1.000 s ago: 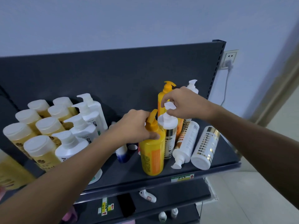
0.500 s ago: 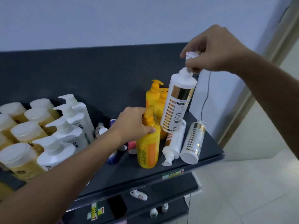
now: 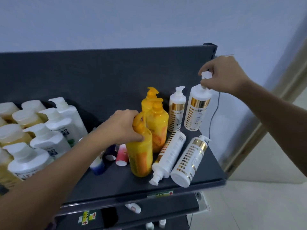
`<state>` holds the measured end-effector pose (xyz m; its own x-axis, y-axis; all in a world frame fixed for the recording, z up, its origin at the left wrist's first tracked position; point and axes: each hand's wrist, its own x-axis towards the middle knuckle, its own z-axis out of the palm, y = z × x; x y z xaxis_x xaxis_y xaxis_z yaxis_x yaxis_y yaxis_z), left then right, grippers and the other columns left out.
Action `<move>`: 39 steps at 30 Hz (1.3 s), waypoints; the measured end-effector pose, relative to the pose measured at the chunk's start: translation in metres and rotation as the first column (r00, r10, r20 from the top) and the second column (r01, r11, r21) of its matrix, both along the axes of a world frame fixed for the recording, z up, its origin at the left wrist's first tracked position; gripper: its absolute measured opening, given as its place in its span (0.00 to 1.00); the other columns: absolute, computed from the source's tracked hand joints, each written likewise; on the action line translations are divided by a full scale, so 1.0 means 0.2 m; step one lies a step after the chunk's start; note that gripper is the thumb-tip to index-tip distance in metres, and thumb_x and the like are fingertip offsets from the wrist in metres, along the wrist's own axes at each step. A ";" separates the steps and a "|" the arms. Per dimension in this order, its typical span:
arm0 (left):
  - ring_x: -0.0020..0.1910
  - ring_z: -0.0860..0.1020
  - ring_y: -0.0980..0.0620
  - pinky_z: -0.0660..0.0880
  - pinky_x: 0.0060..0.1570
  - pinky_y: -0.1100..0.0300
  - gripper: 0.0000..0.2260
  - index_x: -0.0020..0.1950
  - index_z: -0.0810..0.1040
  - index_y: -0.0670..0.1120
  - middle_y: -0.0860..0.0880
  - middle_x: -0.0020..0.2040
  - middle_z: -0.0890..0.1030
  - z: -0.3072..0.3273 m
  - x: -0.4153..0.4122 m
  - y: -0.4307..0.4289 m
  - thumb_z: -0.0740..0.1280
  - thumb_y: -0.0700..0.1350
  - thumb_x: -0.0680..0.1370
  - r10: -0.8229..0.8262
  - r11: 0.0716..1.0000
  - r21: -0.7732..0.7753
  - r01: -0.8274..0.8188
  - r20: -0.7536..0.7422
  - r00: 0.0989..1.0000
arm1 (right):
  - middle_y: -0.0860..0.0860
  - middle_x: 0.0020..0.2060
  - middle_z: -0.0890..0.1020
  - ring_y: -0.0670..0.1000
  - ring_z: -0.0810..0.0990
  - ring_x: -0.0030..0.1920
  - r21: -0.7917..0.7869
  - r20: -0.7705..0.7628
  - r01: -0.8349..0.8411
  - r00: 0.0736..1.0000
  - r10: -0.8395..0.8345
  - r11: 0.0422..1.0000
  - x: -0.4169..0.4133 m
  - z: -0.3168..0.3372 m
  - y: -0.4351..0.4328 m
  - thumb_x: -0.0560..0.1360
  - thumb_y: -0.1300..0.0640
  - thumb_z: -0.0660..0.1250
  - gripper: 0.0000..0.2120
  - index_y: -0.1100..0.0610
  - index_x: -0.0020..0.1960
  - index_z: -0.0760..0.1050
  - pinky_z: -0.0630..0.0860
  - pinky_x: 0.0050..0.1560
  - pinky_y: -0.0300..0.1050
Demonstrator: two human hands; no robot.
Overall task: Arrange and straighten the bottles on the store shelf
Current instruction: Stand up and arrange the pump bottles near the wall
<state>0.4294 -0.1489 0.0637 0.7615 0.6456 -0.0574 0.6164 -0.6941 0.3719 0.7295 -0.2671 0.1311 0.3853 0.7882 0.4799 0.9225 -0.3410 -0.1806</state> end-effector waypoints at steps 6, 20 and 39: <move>0.43 0.80 0.50 0.82 0.43 0.48 0.22 0.52 0.77 0.52 0.52 0.47 0.80 0.05 0.05 -0.07 0.79 0.58 0.65 0.091 0.993 0.079 -0.086 -0.069 0.993 | 0.52 0.55 0.86 0.55 0.81 0.55 -0.066 -0.026 -0.023 0.999 0.022 0.998 0.14 -0.13 0.12 0.70 0.58 0.74 0.13 0.56 0.54 0.86 0.71 0.52 0.45; 0.46 0.78 0.44 0.74 0.46 0.51 0.06 0.47 0.81 0.45 0.47 0.44 0.80 -0.21 0.27 -0.34 0.73 0.38 0.72 -0.162 0.735 0.651 0.190 -0.104 0.981 | 0.53 0.60 0.84 0.58 0.80 0.57 -0.207 -0.087 -0.122 0.991 0.106 0.971 0.19 -0.36 0.20 0.72 0.55 0.71 0.20 0.53 0.63 0.81 0.78 0.51 0.49; 0.52 0.83 0.45 0.68 0.34 0.56 0.26 0.74 0.63 0.39 0.45 0.57 0.81 -0.64 0.29 -0.54 0.63 0.51 0.82 0.044 0.917 0.370 0.146 -0.458 0.888 | 0.56 0.46 0.83 0.58 0.81 0.47 -0.445 -0.246 -0.092 0.969 -0.023 0.891 0.18 -0.90 -0.14 0.84 0.38 0.41 0.30 0.55 0.54 0.76 0.77 0.52 0.53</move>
